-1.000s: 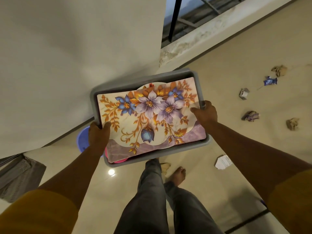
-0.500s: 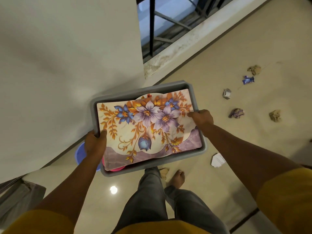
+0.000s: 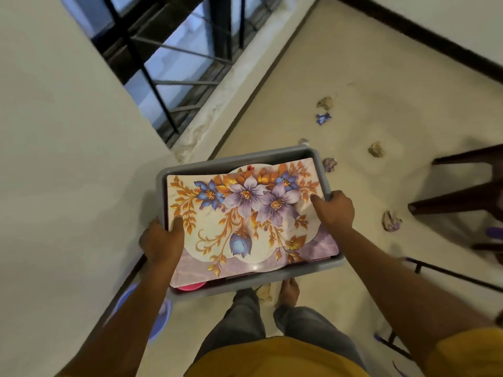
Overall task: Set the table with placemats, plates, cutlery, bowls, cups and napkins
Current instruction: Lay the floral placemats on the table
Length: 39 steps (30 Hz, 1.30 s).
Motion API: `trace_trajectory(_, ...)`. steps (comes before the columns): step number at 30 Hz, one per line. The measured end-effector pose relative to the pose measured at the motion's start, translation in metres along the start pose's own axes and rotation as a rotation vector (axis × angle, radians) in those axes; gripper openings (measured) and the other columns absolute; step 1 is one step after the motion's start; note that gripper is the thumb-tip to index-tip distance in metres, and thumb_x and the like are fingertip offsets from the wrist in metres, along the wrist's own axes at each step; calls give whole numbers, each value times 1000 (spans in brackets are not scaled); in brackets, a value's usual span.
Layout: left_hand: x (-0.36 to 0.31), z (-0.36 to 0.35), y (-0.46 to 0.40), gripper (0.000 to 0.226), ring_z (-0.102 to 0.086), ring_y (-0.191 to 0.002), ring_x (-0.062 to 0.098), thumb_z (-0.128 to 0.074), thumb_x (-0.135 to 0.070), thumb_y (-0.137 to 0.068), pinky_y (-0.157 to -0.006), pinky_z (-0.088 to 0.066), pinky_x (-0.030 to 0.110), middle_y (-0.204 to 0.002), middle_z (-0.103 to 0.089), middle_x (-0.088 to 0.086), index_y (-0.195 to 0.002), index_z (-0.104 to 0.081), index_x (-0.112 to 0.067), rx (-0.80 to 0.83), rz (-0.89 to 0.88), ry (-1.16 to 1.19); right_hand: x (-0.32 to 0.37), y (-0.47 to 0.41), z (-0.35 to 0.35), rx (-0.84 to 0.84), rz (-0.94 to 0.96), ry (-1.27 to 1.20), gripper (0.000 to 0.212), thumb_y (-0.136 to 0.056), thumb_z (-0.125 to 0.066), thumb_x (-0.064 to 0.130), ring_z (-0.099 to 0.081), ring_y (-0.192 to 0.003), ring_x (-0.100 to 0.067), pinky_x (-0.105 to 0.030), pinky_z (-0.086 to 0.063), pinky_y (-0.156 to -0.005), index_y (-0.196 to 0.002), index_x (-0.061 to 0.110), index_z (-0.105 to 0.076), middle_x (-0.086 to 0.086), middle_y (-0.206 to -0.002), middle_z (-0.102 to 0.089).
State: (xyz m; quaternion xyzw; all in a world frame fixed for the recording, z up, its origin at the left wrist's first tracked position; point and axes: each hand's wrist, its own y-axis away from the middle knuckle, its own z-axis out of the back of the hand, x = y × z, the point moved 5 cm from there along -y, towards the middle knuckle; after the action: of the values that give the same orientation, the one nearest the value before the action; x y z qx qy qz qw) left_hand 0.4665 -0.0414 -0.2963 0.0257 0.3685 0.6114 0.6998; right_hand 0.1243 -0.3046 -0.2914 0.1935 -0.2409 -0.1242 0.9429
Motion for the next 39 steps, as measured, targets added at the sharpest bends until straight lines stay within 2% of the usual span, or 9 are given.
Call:
trace_trajectory(4,-32,-17,6,74,-67,-105,41,-43,-84,-83,-94,-53,64,-121,-68,11,-124,-56,-23,41,-113,-154,-42,23,44,-142,-88,-127,61,-79,-61,62,-64,-85,-30,-36,-52,-72,-110,10,-64,-11,-97,-65)
trace_trajectory(8,-92,-25,50,53,-68,-107,37,-62,-51,-99,-80,-55,45,-131,-64,14,-137,-42,-21,139,-285,-65,-94,53,85,-275,-165,-263,59,-78,-59,63,-65,-80,-26,-34,-53,-68,-108,13,-65,-8,-93,-66)
trace_trajectory(10,-115,-31,70,50,-68,-100,35,-63,-49,-99,-76,-53,43,-128,-65,15,-135,-39,-23,163,-375,-71,-121,71,105,-331,-217,-364,54,-77,-60,63,-65,-79,-24,-39,-59,-71,-105,17,-65,-5,-91,-65)
trace_trajectory(13,-147,-42,102,42,-62,-93,27,-62,-45,-100,-81,-52,43,-122,-67,13,-130,-48,-19,230,-490,-52,-162,99,136,-425,-333,-515,31,-84,-69,47,-64,-74,-25,-34,-53,-64,-86,16,-64,-3,-78,-64)
trace_trajectory(18,-183,-72,177,31,-58,-88,25,-59,-38,-104,-79,-46,41,-103,-64,7,-119,-60,-11,336,-671,-90,-239,151,178,-560,-478,-762,34,-84,-72,36,-59,-61,-25,-34,-42,-58,-61,13,-62,-6,-62,-61)
trace_trajectory(21,-192,-92,225,26,-60,-83,25,-57,-40,-105,-68,-45,35,-99,-65,7,-112,-60,-15,410,-746,-137,-285,189,198,-636,-517,-825,35,-84,-71,36,-56,-58,-22,-32,-38,-54,-58,14,-60,0,-58,-58)
trace_trajectory(26,-192,-120,313,32,-68,-77,27,-58,-47,-103,-74,-56,42,-89,-72,5,-99,-66,-16,510,-834,-193,-360,262,239,-772,-578,-841,43,-87,-71,36,-44,-52,-19,-31,-31,-52,-54,19,-49,6,-52,-45)
trace_trajectory(33,-177,-160,437,37,-72,-82,34,-60,-56,-97,-82,-61,59,-88,-75,5,-93,-70,-21,669,-986,-264,-469,370,274,-959,-690,-882,38,-87,-71,31,-43,-51,-22,-33,-34,-51,-58,12,-55,0,-53,-48)
trace_trajectory(39,-152,-186,549,32,-71,-79,32,-62,-45,-101,-84,-58,53,-81,-75,6,-87,-71,-17,841,-1111,-326,-545,460,274,-1057,-809,-964,32,-89,-71,31,-54,-56,-23,-29,-36,-52,-67,8,-63,-11,-64,-63)
